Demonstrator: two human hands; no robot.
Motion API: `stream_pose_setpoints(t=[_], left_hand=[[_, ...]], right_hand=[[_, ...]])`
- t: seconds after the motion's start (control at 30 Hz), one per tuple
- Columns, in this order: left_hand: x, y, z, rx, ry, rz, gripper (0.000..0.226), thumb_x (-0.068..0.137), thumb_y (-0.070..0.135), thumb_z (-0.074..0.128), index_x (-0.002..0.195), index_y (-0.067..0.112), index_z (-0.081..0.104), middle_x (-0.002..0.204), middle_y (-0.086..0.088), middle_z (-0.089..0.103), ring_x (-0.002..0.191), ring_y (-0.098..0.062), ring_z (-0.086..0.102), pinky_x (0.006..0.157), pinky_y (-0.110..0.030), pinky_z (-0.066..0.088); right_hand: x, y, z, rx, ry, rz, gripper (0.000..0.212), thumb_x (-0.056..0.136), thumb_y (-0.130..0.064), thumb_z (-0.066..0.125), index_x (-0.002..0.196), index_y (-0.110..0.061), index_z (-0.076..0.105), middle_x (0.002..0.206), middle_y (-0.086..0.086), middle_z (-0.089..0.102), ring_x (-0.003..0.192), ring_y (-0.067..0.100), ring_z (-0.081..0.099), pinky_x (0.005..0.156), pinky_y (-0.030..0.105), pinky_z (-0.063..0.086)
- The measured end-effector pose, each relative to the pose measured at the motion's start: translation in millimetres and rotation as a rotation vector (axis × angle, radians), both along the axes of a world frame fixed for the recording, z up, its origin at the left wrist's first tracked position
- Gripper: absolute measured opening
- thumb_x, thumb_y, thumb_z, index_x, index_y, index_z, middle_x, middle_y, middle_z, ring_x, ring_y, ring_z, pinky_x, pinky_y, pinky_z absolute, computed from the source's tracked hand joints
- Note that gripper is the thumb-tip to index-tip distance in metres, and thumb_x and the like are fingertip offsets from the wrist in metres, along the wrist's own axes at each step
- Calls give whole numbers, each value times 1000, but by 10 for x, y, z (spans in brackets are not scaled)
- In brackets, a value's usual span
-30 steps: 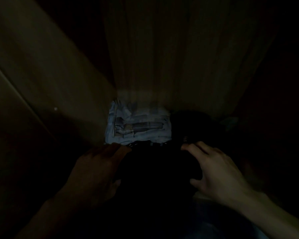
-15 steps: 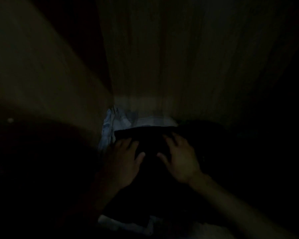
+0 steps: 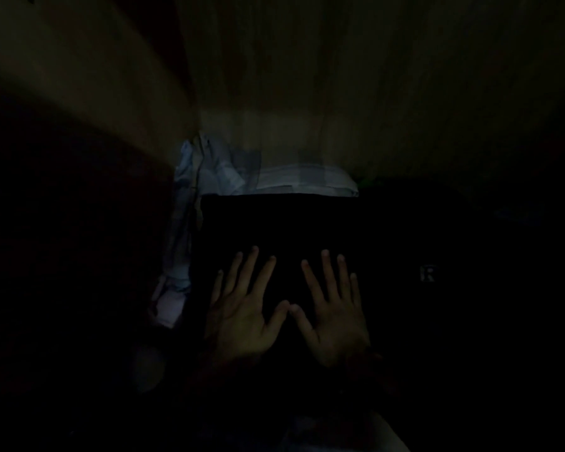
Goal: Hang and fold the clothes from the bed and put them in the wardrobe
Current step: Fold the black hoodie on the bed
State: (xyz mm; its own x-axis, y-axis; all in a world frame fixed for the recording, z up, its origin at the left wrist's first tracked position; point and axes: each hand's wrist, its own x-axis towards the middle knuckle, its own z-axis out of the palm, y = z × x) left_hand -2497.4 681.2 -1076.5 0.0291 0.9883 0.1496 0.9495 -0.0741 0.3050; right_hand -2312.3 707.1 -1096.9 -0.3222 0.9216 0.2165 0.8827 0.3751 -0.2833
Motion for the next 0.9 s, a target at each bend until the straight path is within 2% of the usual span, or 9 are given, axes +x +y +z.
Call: stream_pose_setpoints(t=[0.1,0.23,0.33,0.43,0.5,0.63,0.67,0.77,0.9], left_hand=[[19,-19,59,-24,14,19,77,88,68,24,157,36,18,168,5,4,154,-20,4,123,-48,13],[28,66,154,-195,-2,13,79,86,71,22,157,38,14,167,8,-4,154,-18,-5,124,-44,6],[-41,238,438,-409,-210,18,67,95,62,44,154,36,25,168,8,1,154,-18,-3,124,-42,5],[25,-23,642,-496,-105,4,69,97,63,37,157,40,11,166,11,-12,153,-17,-11,124,-46,-2],[130,-361,770,-490,-152,25,67,98,63,34,157,41,9,166,11,-12,153,-15,-14,123,-45,-4],[256,-919,1337,-430,-280,80,65,98,60,39,155,34,24,167,5,7,153,-19,-2,124,-39,4],[268,-1055,1520,-428,-258,90,64,98,59,39,155,33,26,167,2,11,153,-21,2,124,-39,6],[359,-1483,2145,-410,-218,114,66,96,62,40,153,29,33,165,-1,20,152,-24,13,123,-39,13],[446,-1944,3183,-326,-198,148,87,79,80,24,145,28,48,161,-2,31,145,-29,32,117,-40,21]], right_hand=[[14,-2,21,-22,-30,10,72,95,-66,20,156,-29,8,164,5,-8,150,27,-12,121,50,2],[20,48,161,-181,-109,16,87,82,-79,-6,155,-34,-2,163,4,-18,148,25,-21,121,48,-3],[29,16,515,-374,-181,31,77,90,-74,12,154,-35,-5,162,3,-21,148,25,-22,121,46,-5],[97,-339,782,-429,-185,30,70,99,-58,28,155,-32,-4,162,5,-20,148,26,-20,121,46,-2],[146,-606,919,-353,-108,57,72,96,-59,28,156,-29,3,163,9,-12,149,30,-14,122,47,5],[360,-984,1397,-294,-82,61,89,81,-74,1,156,-26,14,163,13,0,150,35,-5,120,50,12],[406,-1091,1579,-305,-89,59,87,84,-74,3,156,-26,13,164,13,1,150,35,-5,121,51,12],[518,-1444,2275,-365,-64,16,68,97,-57,32,155,-30,12,164,8,-3,150,30,-6,120,46,12],[566,-1831,3451,-391,-72,44,65,98,-52,38,155,-31,14,164,4,-1,150,27,-1,116,48,20]])
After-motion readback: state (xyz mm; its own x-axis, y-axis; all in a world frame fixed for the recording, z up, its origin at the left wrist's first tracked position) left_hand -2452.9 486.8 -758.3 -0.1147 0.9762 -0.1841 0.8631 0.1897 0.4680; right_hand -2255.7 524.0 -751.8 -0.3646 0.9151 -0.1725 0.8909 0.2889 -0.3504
